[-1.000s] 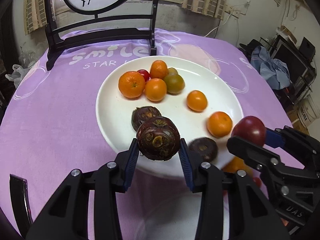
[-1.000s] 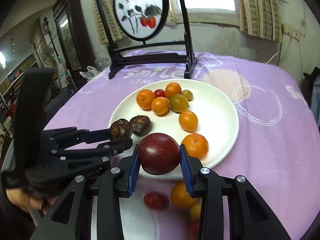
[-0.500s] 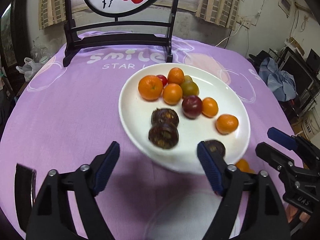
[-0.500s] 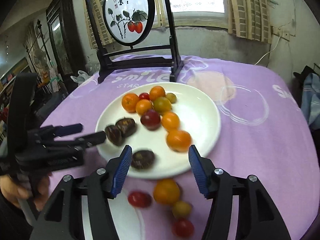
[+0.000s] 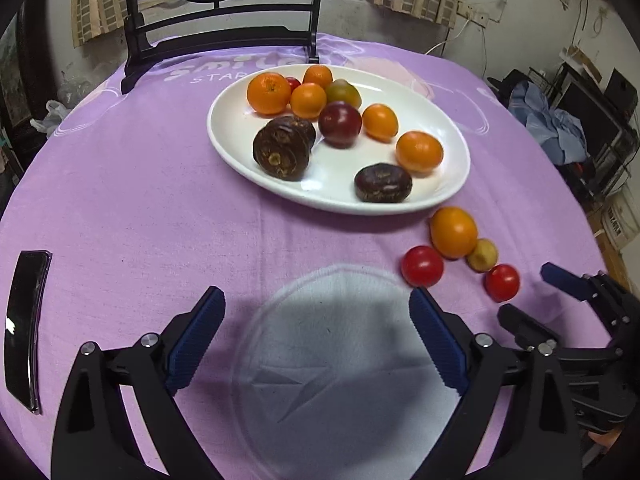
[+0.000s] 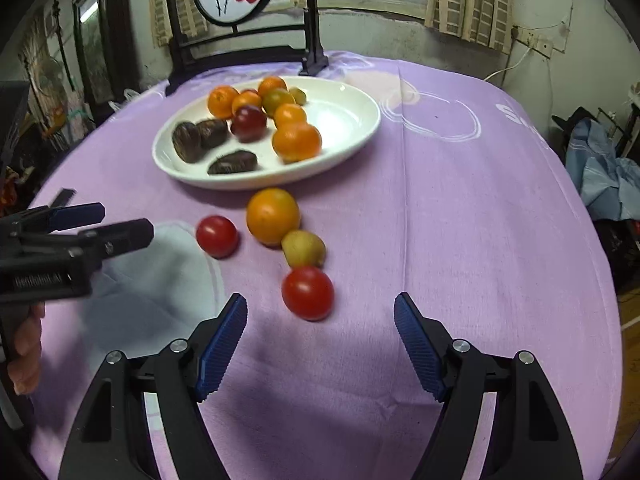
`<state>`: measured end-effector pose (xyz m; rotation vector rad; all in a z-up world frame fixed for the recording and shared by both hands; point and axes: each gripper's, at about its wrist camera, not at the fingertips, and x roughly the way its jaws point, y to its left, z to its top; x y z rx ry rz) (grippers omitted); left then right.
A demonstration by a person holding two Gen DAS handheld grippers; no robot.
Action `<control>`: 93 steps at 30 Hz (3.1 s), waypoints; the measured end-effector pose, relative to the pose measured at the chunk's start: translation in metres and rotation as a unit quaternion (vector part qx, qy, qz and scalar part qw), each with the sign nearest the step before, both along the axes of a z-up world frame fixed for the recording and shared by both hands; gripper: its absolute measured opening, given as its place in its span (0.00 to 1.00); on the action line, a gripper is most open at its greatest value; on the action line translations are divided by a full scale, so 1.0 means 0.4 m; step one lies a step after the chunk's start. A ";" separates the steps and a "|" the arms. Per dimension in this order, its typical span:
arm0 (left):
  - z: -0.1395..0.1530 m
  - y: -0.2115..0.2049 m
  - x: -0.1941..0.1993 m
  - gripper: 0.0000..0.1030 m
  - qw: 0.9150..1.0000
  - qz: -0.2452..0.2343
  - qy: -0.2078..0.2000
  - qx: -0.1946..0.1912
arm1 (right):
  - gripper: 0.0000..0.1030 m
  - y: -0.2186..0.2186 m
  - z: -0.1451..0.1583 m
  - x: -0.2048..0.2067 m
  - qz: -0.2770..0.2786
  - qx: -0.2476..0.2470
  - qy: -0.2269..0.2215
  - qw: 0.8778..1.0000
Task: Organize fruits
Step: 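Withdraw both tools from the plate toward the remaining fruits, then grasp red tomato with left tool while right tool grasps red tomato, place both on plate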
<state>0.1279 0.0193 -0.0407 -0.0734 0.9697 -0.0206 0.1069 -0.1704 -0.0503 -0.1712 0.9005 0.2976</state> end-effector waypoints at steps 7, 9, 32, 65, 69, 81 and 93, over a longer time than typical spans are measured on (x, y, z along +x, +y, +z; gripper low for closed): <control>-0.009 0.024 0.005 0.88 1.000 -0.011 0.003 -0.014 | 0.75 0.029 -0.030 0.002 0.003 -0.020 0.009 1.000; -0.003 0.026 0.003 0.88 1.000 -0.009 -0.002 -0.008 | 0.75 0.031 -0.029 0.007 -0.002 -0.019 0.006 1.000; -0.021 -0.027 0.004 0.89 0.998 -0.056 0.001 -0.005 | 0.30 -0.054 0.000 -0.001 -0.067 0.082 -0.022 0.994; 0.023 -0.047 -0.007 0.28 0.997 -0.077 0.001 0.003 | 0.30 -0.048 0.010 -0.017 -0.028 0.104 -0.016 0.994; 0.047 -0.013 -0.014 0.28 0.997 -0.071 -0.006 0.009 | 0.30 -0.038 0.012 -0.022 -0.024 0.102 -0.017 0.994; 0.128 0.009 0.102 0.28 0.998 -0.052 -0.037 -0.009 | 0.29 0.066 0.131 0.033 0.052 0.102 -0.047 0.992; 0.085 -0.001 0.305 0.27 1.000 -0.018 -0.004 -0.018 | 0.30 0.140 0.116 0.292 0.035 0.051 -0.049 0.997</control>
